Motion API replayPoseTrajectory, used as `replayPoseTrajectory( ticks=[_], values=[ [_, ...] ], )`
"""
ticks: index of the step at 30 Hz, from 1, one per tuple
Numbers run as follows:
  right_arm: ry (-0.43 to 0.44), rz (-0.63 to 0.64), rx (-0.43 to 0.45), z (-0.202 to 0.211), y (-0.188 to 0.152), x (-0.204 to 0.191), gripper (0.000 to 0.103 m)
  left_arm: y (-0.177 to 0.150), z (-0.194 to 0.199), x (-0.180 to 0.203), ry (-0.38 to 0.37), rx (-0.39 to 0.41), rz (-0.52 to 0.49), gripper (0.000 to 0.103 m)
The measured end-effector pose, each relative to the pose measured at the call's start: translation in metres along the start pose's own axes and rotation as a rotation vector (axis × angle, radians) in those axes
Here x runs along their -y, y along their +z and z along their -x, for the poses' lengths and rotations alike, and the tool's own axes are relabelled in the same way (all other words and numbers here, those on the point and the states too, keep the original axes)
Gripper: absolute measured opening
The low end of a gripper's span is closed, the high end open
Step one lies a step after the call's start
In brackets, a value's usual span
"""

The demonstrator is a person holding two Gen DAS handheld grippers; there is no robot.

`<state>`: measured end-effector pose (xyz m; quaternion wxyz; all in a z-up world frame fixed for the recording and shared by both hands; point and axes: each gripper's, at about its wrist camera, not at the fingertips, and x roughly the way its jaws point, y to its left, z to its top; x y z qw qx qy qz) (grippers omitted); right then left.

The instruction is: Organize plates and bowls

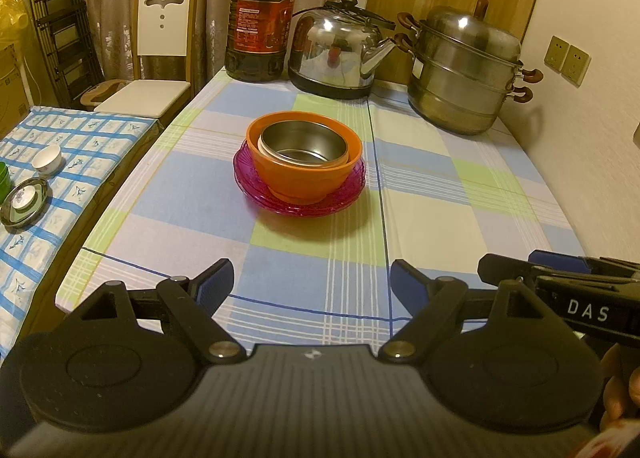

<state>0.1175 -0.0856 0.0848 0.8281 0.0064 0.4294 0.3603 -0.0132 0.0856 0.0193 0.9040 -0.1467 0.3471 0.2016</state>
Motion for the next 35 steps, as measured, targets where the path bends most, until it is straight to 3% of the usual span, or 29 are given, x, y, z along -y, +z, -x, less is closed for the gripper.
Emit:
replayPoseTrajectory(
  ticks=[35],
  values=[
    [-0.001, -0.002, -0.002, -0.0016, -0.0013, 0.0016, 0.065, -0.0011, 0.0002, -0.0001, -0.002, 0.015, 0.006, 0.084]
  ],
)
